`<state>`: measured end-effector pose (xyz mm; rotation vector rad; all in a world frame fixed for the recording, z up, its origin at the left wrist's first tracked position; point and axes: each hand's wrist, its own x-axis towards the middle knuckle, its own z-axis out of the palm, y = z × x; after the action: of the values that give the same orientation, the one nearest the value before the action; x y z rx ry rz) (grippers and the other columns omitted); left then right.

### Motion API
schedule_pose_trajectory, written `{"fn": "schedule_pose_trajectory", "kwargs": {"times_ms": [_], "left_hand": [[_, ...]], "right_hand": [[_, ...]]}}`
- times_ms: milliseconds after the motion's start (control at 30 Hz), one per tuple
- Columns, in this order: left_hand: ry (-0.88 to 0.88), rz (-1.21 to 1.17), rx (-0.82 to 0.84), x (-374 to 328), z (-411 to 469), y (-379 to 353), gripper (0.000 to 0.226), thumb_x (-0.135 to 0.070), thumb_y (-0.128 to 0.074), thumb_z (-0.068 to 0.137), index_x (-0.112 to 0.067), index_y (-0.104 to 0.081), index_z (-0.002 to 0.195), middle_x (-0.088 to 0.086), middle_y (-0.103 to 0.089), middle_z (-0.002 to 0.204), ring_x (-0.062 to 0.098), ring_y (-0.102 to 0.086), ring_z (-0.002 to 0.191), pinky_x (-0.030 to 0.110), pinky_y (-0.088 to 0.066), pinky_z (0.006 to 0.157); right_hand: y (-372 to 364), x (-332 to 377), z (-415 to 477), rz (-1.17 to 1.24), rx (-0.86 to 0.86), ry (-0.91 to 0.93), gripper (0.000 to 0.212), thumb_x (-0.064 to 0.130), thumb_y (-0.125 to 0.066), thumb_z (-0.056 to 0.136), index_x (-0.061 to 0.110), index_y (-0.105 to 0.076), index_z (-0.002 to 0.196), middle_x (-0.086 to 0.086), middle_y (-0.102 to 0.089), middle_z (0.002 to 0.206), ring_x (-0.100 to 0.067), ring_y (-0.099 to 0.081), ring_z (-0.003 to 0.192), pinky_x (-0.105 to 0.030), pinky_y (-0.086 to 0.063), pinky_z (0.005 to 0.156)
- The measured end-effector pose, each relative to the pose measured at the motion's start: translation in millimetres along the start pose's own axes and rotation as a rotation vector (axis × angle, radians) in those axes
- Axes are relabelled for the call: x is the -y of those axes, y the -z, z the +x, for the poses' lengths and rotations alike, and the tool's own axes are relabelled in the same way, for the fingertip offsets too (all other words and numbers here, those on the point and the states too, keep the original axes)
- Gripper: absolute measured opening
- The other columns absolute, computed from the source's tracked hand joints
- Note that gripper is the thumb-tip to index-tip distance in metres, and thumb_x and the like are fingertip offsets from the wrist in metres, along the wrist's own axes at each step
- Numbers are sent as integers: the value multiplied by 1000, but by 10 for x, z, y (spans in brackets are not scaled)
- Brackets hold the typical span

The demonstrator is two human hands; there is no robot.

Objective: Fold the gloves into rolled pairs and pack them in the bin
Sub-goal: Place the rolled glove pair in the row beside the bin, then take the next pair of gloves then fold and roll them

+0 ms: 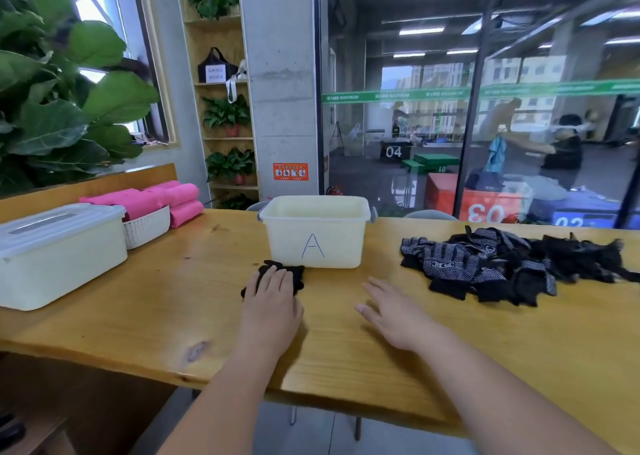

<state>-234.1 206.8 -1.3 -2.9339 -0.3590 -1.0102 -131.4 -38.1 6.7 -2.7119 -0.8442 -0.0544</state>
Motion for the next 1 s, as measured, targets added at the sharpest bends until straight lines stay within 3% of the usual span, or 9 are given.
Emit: {"fn": "schedule_pose_trajectory", "kwargs": {"times_ms": [133, 300, 600, 733, 800, 900, 1000], "left_hand": [[-37, -48, 39, -345, 16, -10, 50, -34, -69, 92, -12, -66, 137, 3, -66, 141, 21, -54, 141, 47, -37, 123], [-210, -165, 108, -951, 16, -74, 51, -40, -50, 103, -18, -55, 149, -1, -56, 151, 19, -45, 145, 41, -25, 128], [-379, -345, 186, -1860, 136, -180, 55, -42, -43, 108, -20, -43, 158, -3, -43, 163, 16, -32, 152, 34, -14, 128], [-319, -373, 314, -1876, 146, -301, 59, -50, -42, 107, -24, -39, 160, -5, -36, 166, 16, -26, 155, 37, -20, 128], [-287, -375, 343, -1863, 141, -315, 59, -51, -42, 107, -23, -40, 159, -4, -36, 166, 18, -27, 155, 38, -23, 127], [-276, -393, 319, -1871, 134, -312, 56, -49, -43, 107, -24, -43, 156, -5, -40, 163, 18, -32, 151, 36, -27, 124], [-291, -418, 302, -1869, 133, -338, 52, -45, -45, 106, -25, -46, 154, -8, -44, 160, 15, -36, 149, 35, -29, 123]], "right_hand": [[158, -299, -259, -33, -18, -56, 70, 60, -38, 108, 24, -25, 167, 2, -19, 175, -21, -14, 161, -45, -21, 129], [289, -662, -518, -127, -37, -124, 68, 62, -35, 108, 27, -26, 165, 4, -15, 175, -21, -8, 162, -46, -17, 129], [231, -1126, -643, -176, -105, -228, 75, 67, -25, 106, 22, -25, 167, 5, -10, 176, -13, -2, 162, -43, -12, 132], [188, -1127, -607, -161, -114, -214, 72, 64, -27, 106, 23, -30, 165, 5, -18, 175, -14, -10, 162, -43, -15, 131], [194, -1113, -630, -163, -159, -172, 66, 60, -30, 106, 26, -35, 162, 7, -30, 171, -13, -23, 158, -40, -19, 129], [236, -1053, -673, -152, -238, -76, 53, 50, -39, 105, 31, -49, 153, 13, -52, 155, -10, -47, 140, -34, -31, 122], [281, -1004, -709, -105, -272, -20, 43, 39, -46, 100, 33, -62, 139, 15, -66, 136, -12, -58, 124, -33, -41, 112]]}}
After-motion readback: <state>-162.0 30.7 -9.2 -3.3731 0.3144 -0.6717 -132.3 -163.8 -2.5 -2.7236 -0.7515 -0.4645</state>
